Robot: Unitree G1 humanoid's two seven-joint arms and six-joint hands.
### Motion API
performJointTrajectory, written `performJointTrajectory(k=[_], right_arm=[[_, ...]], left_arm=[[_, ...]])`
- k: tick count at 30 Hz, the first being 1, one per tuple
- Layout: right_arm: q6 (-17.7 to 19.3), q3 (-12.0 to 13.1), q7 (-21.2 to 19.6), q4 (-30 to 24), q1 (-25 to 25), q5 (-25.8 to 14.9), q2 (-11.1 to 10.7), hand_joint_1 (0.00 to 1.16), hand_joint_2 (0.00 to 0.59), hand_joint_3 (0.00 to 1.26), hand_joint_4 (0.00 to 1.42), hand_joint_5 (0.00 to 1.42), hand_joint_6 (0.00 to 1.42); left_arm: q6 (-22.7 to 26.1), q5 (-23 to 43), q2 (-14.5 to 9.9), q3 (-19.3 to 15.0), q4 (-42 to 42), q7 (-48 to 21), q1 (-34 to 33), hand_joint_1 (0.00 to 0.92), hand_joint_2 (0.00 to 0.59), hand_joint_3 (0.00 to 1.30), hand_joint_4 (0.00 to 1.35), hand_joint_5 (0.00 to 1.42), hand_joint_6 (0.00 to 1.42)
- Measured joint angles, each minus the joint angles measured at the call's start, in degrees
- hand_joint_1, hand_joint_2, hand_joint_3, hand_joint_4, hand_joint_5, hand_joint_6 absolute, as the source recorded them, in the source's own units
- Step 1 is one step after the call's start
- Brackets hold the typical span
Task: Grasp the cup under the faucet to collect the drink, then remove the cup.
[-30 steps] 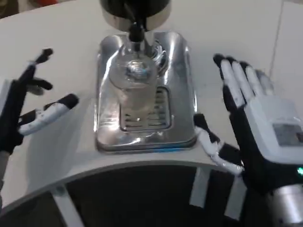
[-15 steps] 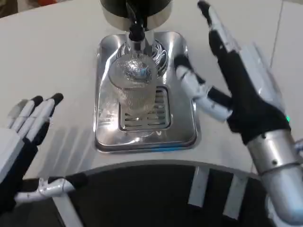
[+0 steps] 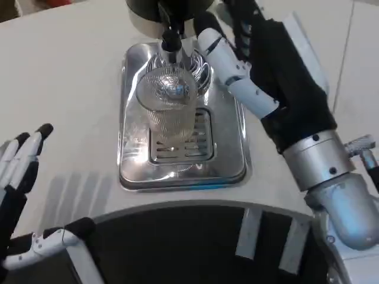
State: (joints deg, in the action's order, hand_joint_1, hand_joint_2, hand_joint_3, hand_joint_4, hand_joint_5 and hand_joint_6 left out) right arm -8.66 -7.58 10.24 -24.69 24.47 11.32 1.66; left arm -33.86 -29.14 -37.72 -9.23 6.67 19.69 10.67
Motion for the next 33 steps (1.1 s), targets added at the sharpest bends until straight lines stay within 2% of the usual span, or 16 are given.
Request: performJointTrajectory(k=[4,14,20,26,27,29,30,33], right_arm=[[2.9,-1.8,-0.5,1.7,0.0,-1.9,0.4,0.37,0.538,0.0,0.0,0.0,0.0],[3.7,-5.1,-3.2,6.5,1.3,-2.7,3.1,0.37,0.534,0.0,0.0,0.0,0.0],[3.8,-6.8,-3.3,9.4,3.6,-2.3,3.3,0.34,0.516,0.0,0.0,0.0,0.0],[4.2,-7.2,-3.9,11.6,5.2,-1.9,3.5,0.33,0.514,0.0,0.0,0.0,0.0],[4.4,-7.2,-4.2,12.4,5.8,-1.9,3.6,0.31,0.523,0.0,0.0,0.0,0.0],[4.5,-7.2,-4.3,13.2,6.4,-1.8,3.7,0.28,0.499,0.0,0.0,0.0,0.0],[4.5,-7.2,-4.3,13.5,6.6,-1.9,3.7,0.26,0.506,0.0,0.0,0.0,0.0],[4.5,-7.4,-4.1,13.8,7.0,-1.8,3.4,0.17,0.472,0.0,0.0,0.0,0.0]], left_arm=[[-0.1,1.6,0.3,-1.7,-0.7,-0.5,0.8,0.0,0.041,0.0,0.0,0.0,0.0],[-1.7,1.8,1.4,-3.4,-0.8,-0.9,2.4,0.0,0.043,0.0,0.0,0.0,0.0],[-1.7,1.8,2.0,-3.5,-0.7,-1.1,2.2,0.0,0.047,0.0,0.0,0.0,0.0],[-1.8,1.8,2.2,-3.6,-0.5,-1.2,2.1,0.0,0.049,0.0,0.0,0.0,0.0],[-1.8,1.8,2.2,-3.6,-0.3,-1.2,2.0,0.0,0.049,0.0,0.0,0.0,0.0],[-1.8,1.8,2.2,-3.7,-0.2,-1.2,2.0,0.0,0.049,0.0,0.0,0.0,0.0],[-1.8,1.8,2.2,-3.7,0.1,-1.2,1.9,0.0,0.049,0.0,0.0,0.0,0.0],[-1.8,1.8,2.2,-3.7,0.6,-1.2,1.6,0.0,0.049,0.0,0.0,0.0,0.0]])
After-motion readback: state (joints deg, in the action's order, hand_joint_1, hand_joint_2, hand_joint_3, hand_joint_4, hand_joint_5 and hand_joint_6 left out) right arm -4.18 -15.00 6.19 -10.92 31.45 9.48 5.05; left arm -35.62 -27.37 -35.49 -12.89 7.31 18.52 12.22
